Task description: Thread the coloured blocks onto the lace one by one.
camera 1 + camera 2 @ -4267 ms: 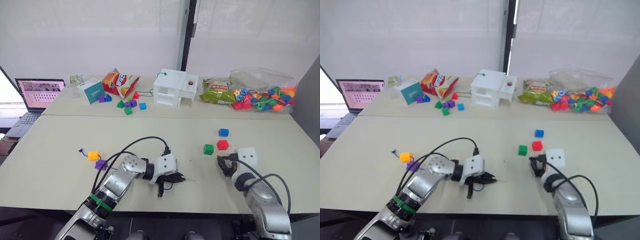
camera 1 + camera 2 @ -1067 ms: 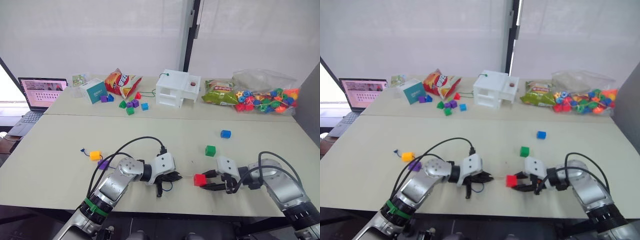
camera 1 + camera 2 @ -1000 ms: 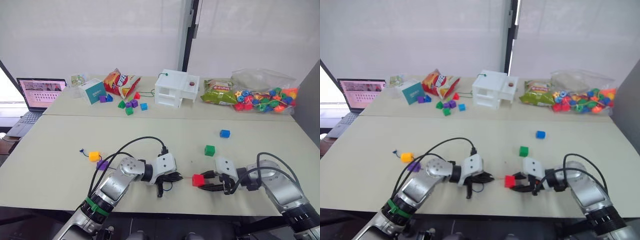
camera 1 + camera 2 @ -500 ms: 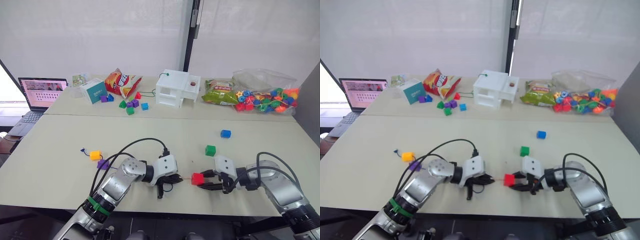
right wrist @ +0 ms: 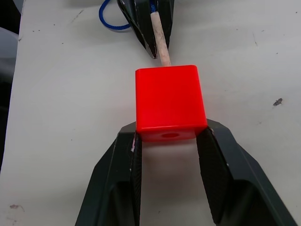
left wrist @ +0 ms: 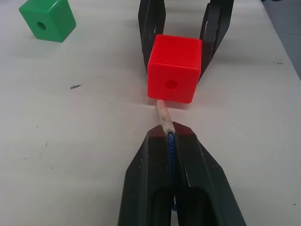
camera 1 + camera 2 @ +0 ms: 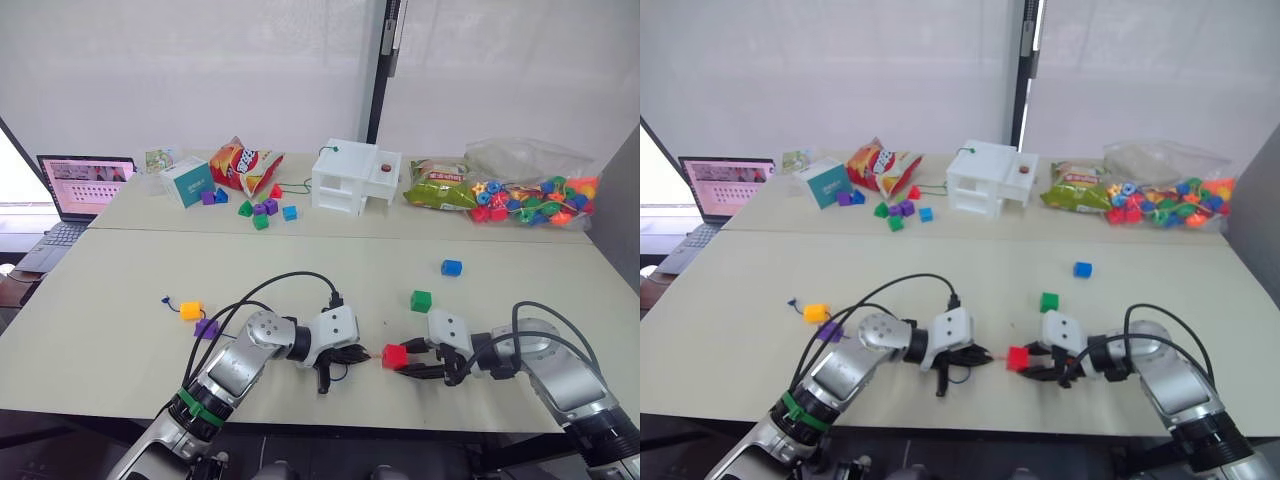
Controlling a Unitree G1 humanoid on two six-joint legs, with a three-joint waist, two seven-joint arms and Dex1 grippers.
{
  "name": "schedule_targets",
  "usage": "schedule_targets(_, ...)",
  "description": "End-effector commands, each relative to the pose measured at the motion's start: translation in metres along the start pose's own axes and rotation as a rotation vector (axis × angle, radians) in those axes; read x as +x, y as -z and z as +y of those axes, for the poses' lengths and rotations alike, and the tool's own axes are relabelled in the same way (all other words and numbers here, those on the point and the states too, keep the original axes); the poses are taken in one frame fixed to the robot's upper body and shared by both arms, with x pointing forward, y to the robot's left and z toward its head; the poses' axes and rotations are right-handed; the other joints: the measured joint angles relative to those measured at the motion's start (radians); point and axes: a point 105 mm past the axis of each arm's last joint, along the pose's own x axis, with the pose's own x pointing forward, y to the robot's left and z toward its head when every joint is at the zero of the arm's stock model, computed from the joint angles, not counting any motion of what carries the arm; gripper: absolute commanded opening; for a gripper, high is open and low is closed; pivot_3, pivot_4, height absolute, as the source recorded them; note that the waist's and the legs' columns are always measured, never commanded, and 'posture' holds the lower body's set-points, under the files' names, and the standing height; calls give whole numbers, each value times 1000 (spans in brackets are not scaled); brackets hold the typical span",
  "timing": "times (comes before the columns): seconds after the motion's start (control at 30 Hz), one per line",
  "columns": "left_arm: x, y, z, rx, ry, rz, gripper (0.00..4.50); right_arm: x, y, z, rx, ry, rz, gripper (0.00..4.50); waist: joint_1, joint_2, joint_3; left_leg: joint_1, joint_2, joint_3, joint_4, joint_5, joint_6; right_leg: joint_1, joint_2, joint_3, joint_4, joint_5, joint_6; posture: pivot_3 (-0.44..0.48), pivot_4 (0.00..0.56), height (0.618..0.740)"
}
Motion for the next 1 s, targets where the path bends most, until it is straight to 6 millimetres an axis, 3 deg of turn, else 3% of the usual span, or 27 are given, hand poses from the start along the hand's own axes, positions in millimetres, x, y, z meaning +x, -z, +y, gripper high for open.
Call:
schedule_targets(0.03,15,-17,-12,63,86,-36,0,10,-7,7,-17,-28,-17,1154,0,0,0,0,0,0,0,0,0,0,0,0,0,0,0,0,150,740)
schedule_targets(0.3,14,-5,-12,61,97,10,0,11,11,7,3,-14,44,1154,-2,0,0,3,1,0,0,0,0,3,2,0,-1,0,0,0,150,740)
schedule_targets(0.57,-11,15,-1,26,36,67,0,6,27,12,25,-24,60,1154,-4,0,0,4,1,0,-1,0,0,4,2,0,-1,0,0,0,150,740)
schedule_targets(1.0,-27,5,-13,-69,126,-37,0,3,40,13,12,-49,118,1154,2,0,0,5,1,-1,-1,0,0,6,1,-1,-3,0,0,0,150,740)
